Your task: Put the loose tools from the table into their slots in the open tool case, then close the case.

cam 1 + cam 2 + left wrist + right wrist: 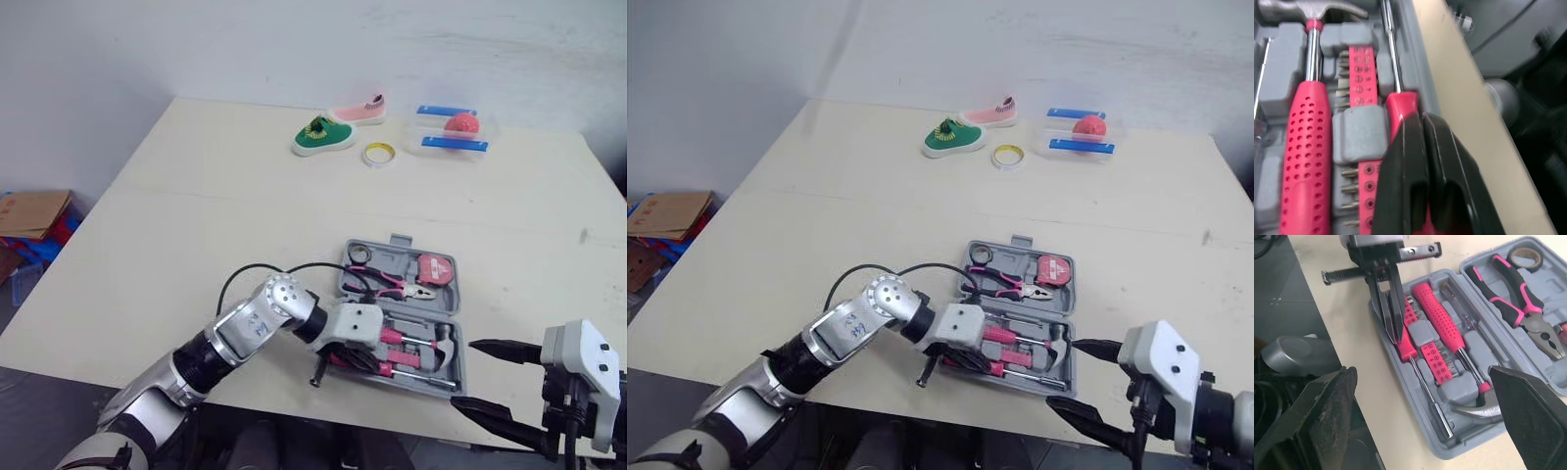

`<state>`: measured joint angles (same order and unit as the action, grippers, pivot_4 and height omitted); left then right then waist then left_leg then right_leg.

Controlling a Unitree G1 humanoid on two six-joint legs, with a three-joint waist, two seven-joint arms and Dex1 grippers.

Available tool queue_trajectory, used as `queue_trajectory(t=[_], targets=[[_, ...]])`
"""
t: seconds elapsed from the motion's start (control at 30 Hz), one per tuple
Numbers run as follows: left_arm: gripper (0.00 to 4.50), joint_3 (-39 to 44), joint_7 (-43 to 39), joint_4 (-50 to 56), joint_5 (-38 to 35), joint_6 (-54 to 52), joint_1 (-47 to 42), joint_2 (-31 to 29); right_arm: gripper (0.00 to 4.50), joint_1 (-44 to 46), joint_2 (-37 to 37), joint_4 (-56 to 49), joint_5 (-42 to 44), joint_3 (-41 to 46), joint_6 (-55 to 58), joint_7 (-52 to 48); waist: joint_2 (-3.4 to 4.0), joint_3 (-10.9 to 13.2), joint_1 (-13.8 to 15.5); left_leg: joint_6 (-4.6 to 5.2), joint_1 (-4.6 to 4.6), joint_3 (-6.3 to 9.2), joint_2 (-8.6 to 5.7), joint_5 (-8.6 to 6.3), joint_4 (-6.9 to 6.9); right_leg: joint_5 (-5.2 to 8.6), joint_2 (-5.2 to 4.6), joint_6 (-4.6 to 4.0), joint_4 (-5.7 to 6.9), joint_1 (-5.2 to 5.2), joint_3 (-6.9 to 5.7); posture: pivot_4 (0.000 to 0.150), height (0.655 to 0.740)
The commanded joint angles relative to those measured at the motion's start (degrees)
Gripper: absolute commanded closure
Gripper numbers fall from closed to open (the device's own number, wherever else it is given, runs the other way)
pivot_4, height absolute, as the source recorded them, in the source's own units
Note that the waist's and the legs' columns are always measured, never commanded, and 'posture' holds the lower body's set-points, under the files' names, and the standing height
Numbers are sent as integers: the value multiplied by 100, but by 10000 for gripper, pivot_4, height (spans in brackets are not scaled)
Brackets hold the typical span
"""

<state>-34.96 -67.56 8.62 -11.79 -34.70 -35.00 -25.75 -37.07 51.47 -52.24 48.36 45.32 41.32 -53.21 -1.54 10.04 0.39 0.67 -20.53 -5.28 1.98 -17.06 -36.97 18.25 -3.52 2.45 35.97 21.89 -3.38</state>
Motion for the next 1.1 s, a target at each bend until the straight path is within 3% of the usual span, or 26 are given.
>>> queue_trajectory(t=[0.03, 0.17, 0.3, 0.37, 0.47, 0.67, 0.7, 1.1], targets=[[44582, 1559, -474, 572, -1126, -66, 420, -669, 0, 127, -225, 779, -582, -114, -326, 192, 2, 6, -42, -4, -2, 0, 0, 3, 0, 0, 0, -1, 5, 21, 0, 1500, 7304], [44582, 2259, -774, 805, -1650, -321, 742, -1433, 0, 346, -293, 1568, -1353, -352, -733, 369, 31, 22, -23, -16, -58, 0, -9, 10, -15, -2, -11, -3, 50, 91, -2, 1500, 7304], [44582, 2375, -500, 322, -1316, -31, 735, -1574, 0, 621, -276, 2055, -1773, -599, -866, 495, 50, 27, 69, -7, -60, 0, -24, 6, -15, -7, -23, 8, 49, 90, -1, 1500, 7304], [44582, 2224, -72, -680, -726, 570, 450, -1315, 0, 931, -180, 2441, -2073, -1091, -953, 552, 44, 30, 101, -5, -60, -1, -23, 5, -15, -8, -22, 9, 48, 90, -2, 1500, 7304], [45000, 1895, 368, -1693, -170, 890, 29, -768, 12738, 1543, -50, 2963, -2400, -1844, -1106, 497, 43, 33, 101, 7, -64, -4, -26, 12, -21, -11, -21, 14, 38, 89, -2, 1500, 7304], [45000, 1501, 473, -2062, 290, 1075, -210, -301, 42279, 2268, 70, 3631, -2763, -2663, -1368, 248, 44, 34, 74, 17, -78, -17, -24, -4, -18, -30, -23, 38, 18, 94, -2, 1500, 7304], [45000, 1482, 503, -2122, 316, 1102, -223, -229, 44474, 2402, 60, 3675, -2777, -2760, -1383, 232, 44, 34, 71, 15, -77, -18, -23, -4, -17, -27, -21, 37, 16, 94, -4, 1500, 7304], [45000, 1312, 875, -2168, 594, 950, -344, 569, 44474, 3164, -69, 3693, -2833, -3429, -1391, 175, 45, 34, 79, 22, -76, -16, -25, -2, -35, -46, -28, 43, 19, 85, -8, 1500, 7304]])
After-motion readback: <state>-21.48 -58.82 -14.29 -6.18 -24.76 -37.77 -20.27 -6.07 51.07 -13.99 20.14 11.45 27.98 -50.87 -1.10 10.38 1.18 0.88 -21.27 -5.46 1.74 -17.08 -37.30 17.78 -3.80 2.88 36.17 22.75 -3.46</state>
